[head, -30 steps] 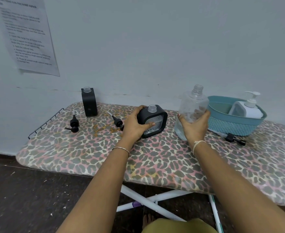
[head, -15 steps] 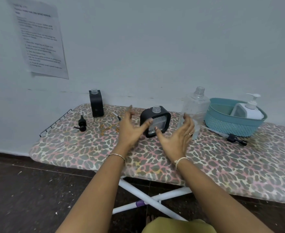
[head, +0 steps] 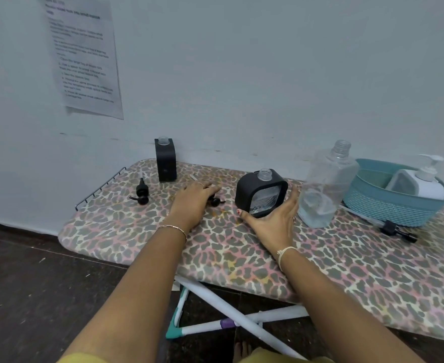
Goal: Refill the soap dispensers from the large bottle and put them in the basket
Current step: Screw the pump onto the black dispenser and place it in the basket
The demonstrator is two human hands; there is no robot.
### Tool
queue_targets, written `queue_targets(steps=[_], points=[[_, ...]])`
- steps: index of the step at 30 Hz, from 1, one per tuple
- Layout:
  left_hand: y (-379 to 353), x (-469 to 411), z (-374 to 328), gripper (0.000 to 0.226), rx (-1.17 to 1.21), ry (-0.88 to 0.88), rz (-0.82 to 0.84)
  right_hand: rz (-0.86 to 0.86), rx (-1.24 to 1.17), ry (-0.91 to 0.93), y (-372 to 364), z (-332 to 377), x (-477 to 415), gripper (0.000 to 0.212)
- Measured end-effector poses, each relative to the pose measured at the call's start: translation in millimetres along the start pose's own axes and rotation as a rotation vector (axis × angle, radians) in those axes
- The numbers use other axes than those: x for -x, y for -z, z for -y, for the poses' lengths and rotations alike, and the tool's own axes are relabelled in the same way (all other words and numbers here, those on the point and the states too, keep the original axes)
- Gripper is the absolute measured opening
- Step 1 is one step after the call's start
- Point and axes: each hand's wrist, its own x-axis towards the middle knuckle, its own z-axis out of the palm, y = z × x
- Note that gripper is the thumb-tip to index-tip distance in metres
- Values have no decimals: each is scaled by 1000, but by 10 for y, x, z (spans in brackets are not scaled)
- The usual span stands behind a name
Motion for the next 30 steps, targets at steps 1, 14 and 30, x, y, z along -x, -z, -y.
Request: queue_targets(steps=[1, 14, 30], points=[[-4, -33, -8, 65, -53, -18, 9, -4, -1, 4, -10, -8, 1, 143], [-37, -325, -72, 50, 83, -43, -156, -17, 14, 75, -19, -59, -19, 134], [977, -655, -821, 31, 1237, 53, -402, -14, -27, 55, 17, -57, 31, 128]])
